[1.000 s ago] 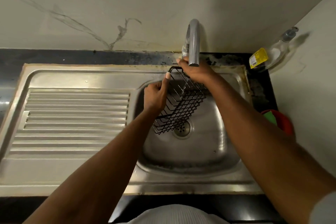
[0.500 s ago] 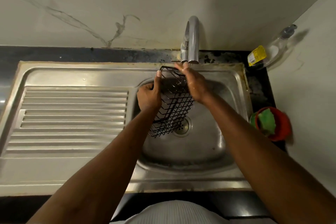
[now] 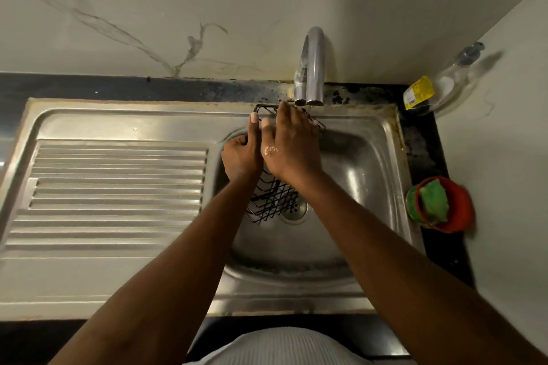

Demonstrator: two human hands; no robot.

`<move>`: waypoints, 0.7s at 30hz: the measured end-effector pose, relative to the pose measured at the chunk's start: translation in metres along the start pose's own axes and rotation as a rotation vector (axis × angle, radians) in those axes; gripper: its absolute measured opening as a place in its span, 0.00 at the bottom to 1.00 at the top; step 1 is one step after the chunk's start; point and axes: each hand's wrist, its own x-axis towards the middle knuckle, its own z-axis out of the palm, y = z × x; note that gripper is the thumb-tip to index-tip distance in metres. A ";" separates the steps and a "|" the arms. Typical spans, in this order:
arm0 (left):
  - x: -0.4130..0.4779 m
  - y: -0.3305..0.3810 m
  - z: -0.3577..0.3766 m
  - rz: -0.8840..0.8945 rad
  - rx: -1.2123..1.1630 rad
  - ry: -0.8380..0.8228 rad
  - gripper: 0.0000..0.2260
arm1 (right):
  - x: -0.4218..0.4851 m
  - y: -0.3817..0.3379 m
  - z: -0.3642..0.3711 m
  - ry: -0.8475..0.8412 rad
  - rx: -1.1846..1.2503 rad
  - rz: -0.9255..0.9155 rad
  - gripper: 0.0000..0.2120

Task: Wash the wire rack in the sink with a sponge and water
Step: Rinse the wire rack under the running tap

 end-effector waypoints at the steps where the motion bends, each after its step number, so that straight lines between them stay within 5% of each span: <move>1: 0.000 -0.002 0.000 0.001 -0.026 -0.012 0.37 | 0.011 0.007 0.003 -0.006 0.009 0.035 0.31; 5: -0.007 -0.008 -0.006 0.001 -0.073 -0.047 0.37 | 0.050 0.049 -0.010 -0.241 0.290 0.350 0.28; 11: -0.006 -0.021 -0.014 -0.106 -0.219 -0.045 0.45 | 0.051 0.093 0.002 -0.453 1.022 0.504 0.29; 16: -0.004 -0.022 -0.016 -0.276 -0.352 -0.106 0.37 | 0.051 0.105 0.007 -0.478 1.268 0.467 0.30; 18: -0.003 -0.020 -0.016 -0.324 -0.466 -0.150 0.40 | 0.053 0.107 0.012 -0.486 1.220 0.437 0.29; 21: -0.002 -0.018 -0.017 -0.333 -0.541 -0.171 0.29 | 0.054 0.098 0.011 -0.461 1.151 0.445 0.27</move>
